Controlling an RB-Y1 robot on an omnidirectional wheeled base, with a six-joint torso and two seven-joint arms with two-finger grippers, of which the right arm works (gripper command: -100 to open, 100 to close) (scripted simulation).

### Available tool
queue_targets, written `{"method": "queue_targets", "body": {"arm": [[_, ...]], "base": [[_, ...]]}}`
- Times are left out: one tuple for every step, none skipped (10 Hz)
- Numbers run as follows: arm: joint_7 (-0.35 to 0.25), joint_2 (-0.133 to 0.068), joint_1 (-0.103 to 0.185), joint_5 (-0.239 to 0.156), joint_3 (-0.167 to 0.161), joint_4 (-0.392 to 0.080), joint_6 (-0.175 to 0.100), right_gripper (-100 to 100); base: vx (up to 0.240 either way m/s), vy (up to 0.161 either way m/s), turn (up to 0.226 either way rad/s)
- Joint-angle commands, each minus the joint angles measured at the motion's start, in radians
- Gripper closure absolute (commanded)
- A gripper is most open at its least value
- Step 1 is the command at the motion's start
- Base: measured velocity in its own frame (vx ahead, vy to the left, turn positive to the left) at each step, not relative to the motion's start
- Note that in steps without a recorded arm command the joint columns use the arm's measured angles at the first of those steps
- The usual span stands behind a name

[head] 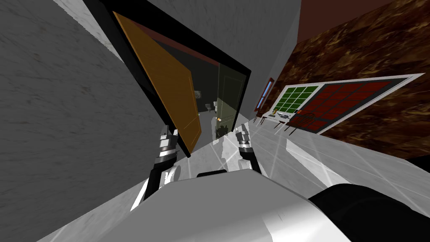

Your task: Push the door open

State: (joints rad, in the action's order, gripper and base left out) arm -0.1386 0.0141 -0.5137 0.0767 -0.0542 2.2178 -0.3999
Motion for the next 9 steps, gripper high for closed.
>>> {"method": "queue_targets", "body": {"arm": [[-0.026, -0.014, 0.008, -0.022, -0.019, -0.032, -0.014, -100], [-0.039, -0.02, 0.012, -0.032, -0.028, -0.047, -0.021, -100], [-0.062, -0.03, 0.019, -0.051, -0.044, -0.074, -0.033, -100], [-0.071, -0.034, 0.021, -0.058, -0.05, -0.085, -0.037, -100], [-0.089, -0.042, 0.027, -0.073, -0.063, -0.107, -0.047, -100], [-0.11, -0.049, 0.033, -0.09, -0.078, -0.133, -0.058, -100], [-0.133, -0.057, 0.04, -0.109, -0.094, -0.16, -0.07, -100], [-0.145, -0.06, 0.044, -0.118, -0.102, -0.174, -0.076, -100], [-0.169, -0.068, 0.051, -0.138, -0.12, -0.204, -0.089, -100]], "base": [[0.067, -0.029, 0.043], [0.128, -0.075, 0.074], [0.179, -0.083, 0.085], [0.165, -0.086, 0.055], [0.119, -0.064, 0.042], [0.135, -0.06, 0.065], [0.15, -0.068, 0.086], [0.126, -0.078, 0.059], [0.136, -0.087, 0.078]]}}
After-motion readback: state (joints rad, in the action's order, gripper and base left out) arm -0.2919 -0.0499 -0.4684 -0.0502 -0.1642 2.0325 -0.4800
